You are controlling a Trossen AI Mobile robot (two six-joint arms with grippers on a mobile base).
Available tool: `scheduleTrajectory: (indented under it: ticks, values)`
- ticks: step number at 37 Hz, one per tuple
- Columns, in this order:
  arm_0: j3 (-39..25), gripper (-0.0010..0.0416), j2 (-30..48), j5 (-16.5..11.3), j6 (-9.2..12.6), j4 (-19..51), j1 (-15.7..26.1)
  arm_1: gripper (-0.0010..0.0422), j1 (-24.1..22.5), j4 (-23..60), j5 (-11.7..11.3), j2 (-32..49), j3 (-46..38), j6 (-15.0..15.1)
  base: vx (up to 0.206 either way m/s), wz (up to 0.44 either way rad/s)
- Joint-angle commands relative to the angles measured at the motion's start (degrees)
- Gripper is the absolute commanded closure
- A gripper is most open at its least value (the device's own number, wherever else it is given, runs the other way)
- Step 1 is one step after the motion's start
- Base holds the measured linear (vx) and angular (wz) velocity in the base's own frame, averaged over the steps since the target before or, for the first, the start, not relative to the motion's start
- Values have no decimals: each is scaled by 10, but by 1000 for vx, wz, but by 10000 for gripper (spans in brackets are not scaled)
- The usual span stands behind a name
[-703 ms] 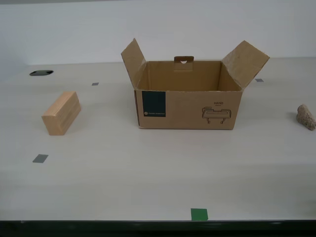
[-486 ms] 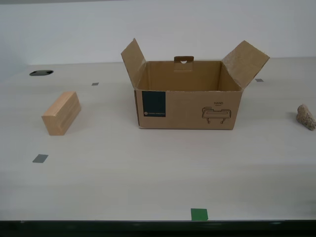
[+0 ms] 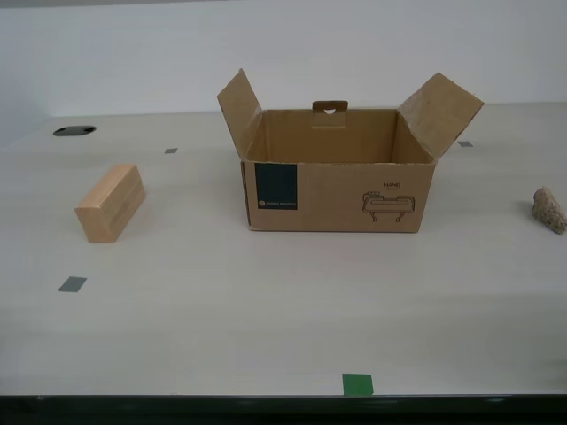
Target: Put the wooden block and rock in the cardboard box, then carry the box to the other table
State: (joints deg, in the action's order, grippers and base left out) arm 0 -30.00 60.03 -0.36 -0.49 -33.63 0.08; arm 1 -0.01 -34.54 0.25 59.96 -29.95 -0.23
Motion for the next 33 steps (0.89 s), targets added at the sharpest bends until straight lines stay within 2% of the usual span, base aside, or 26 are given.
scheduleTrajectory:
  ticks: [1,33]
  values:
    - [0,406,0,0,-2,-2,0,412,0,-2,1,0,0,1,0,0]
    - [0,405,0,0,-1,-2,0,412,0,-2,1,0,0,1,0,0]
